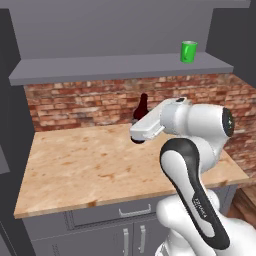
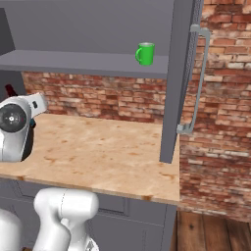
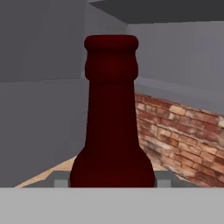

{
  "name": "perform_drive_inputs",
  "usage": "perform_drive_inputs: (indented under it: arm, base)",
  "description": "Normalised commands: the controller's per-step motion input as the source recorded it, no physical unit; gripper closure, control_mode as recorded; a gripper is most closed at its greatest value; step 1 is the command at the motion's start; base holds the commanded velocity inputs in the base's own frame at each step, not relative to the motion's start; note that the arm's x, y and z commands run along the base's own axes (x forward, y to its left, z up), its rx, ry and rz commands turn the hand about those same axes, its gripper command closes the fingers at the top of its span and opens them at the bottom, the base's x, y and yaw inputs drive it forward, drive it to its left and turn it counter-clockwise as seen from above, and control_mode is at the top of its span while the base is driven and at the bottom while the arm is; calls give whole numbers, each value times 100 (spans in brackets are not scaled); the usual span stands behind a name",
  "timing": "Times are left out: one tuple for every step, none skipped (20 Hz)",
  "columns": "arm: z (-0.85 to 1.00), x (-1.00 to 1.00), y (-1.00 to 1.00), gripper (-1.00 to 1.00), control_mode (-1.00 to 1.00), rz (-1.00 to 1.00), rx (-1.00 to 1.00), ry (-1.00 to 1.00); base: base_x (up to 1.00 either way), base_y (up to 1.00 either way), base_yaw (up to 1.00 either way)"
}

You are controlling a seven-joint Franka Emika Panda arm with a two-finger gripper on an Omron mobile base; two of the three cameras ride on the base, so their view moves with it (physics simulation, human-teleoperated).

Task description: Open the cabinet directly in front. Then move the beer and the mug to the dining counter with the jar on it.

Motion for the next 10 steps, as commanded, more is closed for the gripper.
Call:
perform_drive_inputs:
  arm:
    - [0,0,1,100,-100,-9,-2,-13]
    - [0,0,0,100,-100,0,0,0]
    - [0,0,0,100,-100,0,0,0]
    - [0,0,0,100,-100,0,0,0]
    - [0,0,0,100,-100,0,0,0]
    - [0,0,0,100,-100,0,0,0]
    - [0,0,0,100,-100,0,0,0]
    - [0,0,0,100,-100,0,0,0]
    - [0,-1,0,100,-100,0,0,0]
    - [-11,-16,0,100,-100,0,0,2]
  base:
    - [0,0,0]
    - [0,0,0]
    - [0,0,0]
    - [0,0,0]
    - [0,0,0]
    - [0,0,0]
    - [0,0,0]
    - [0,0,0]
    - [0,0,0]
    - [0,0,0]
